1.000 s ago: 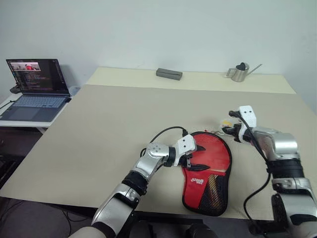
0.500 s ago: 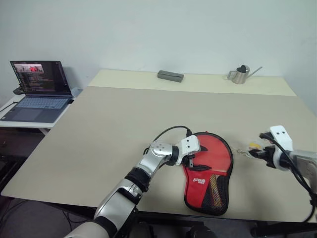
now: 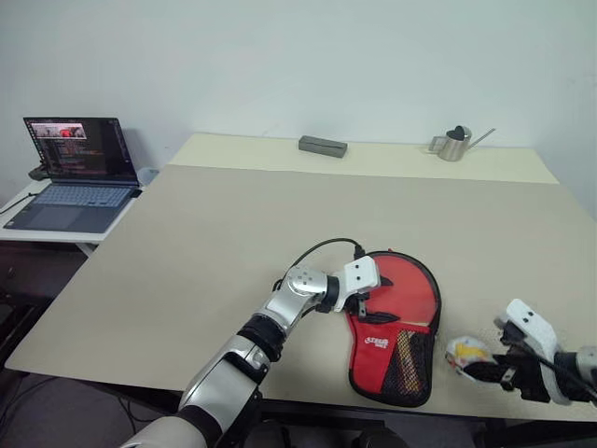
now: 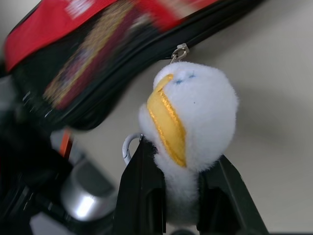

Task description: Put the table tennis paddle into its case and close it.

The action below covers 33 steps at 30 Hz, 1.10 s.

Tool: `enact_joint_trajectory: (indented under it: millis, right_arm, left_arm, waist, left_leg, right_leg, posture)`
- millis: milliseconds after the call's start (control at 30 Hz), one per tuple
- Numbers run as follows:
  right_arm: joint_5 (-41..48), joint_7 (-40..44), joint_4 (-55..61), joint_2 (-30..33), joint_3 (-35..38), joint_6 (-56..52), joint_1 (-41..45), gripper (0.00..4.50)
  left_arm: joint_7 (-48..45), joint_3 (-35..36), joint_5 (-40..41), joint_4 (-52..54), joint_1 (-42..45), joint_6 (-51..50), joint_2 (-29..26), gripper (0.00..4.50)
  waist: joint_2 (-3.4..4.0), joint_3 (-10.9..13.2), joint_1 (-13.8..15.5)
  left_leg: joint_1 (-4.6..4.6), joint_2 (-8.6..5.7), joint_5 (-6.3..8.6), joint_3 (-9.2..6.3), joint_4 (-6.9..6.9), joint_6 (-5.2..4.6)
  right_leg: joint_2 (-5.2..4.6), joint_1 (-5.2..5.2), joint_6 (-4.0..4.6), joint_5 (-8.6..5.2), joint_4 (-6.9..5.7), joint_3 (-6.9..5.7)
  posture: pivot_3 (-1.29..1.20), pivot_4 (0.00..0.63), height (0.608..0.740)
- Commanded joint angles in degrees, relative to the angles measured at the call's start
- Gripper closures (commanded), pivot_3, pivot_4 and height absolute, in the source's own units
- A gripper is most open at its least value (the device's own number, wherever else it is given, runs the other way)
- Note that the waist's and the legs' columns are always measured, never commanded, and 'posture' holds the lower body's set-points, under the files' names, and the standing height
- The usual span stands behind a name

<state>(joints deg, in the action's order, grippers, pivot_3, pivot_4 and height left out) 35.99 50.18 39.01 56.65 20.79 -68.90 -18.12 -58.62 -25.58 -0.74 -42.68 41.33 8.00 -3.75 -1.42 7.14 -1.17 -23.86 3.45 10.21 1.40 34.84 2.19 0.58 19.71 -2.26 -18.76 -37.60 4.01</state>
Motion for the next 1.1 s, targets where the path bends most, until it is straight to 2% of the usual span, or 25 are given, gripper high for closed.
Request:
enact_joint_trajectory:
  millis: [33,267,633,767,933,1100]
  right_arm:
    - [1.3,5.5,4.6,3.7,0.5,3.6,-5.6,4.22]
    - [0.2,8.8,8.5,6.6,0.0,10.3,-13.3,4.22]
    - [0.5,7.6,11.6,5.7,-4.2,14.4,-12.8,4.22]
    - [2.8,12.1,12.7,7.0,-0.2,15.6,-13.9,4.22]
    - [13.7,17.2,11.1,6.8,9.4,11.5,-11.6,2.53]
    - [25.7,14.8,3.9,7.6,15.4,6.0,-3.0,0.87]
  left_arm:
    - [3.3,-3.3,-7.0,-8.0,-2.6,-2.6,-2.2,0.70]
    - [3.8,-3.3,-6.9,-8.6,-2.1,-2.5,-1.6,0.70]
    - [4.7,-3.0,-6.8,-8.8,-2.0,-2.5,-0.9,0.70]
    - [4.8,-3.0,-6.8,-8.9,-1.8,-2.5,-0.6,0.70]
    - [5.2,-2.9,-6.7,-9.3,-1.4,-2.3,-0.1,0.70]
    - [5.6,-2.5,-6.3,-9.4,-1.0,-2.1,0.6,0.70]
  waist:
    - [-0.08,0.0,0.0]
    - [-0.29,-0.2,-0.3]
    - [-0.58,-0.2,-0.2]
    - [-0.57,-0.2,-0.1]
    - [-0.62,-0.1,0.1]
    - [-0.68,-0.1,0.0]
  left_leg:
    - [0.00,0.00,0.00,0.00,0.00,0.00]
    - [0.06,0.07,0.01,0.00,-0.01,-0.01]
    - [0.01,-0.01,0.11,-0.05,-0.01,-0.18]
    - [0.00,-0.02,0.12,-0.07,-0.01,-0.19]
    - [0.00,-0.05,0.12,-0.08,-0.01,-0.20]
    - [0.02,-0.11,0.15,-0.02,0.00,-0.24]
  right_leg:
    - [-0.01,0.00,0.01,-0.01,0.01,-0.01]
    - [-0.08,-0.13,0.13,-0.07,0.33,-0.01]
    - [-0.30,-0.18,0.01,-0.01,0.58,0.06]
    - [-0.32,-0.18,0.01,-0.01,0.60,0.06]
    - [-0.37,-0.22,0.01,-0.01,0.63,0.02]
    - [-0.53,-0.27,-0.04,0.02,0.70,0.05]
  posture:
    - [0.00,0.150,0.740]
    - [0.00,0.150,0.740]
    - [0.00,0.150,0.740]
    - [0.00,0.150,0.740]
    - [0.00,0.150,0.740]
    - [0.00,0.150,0.740]
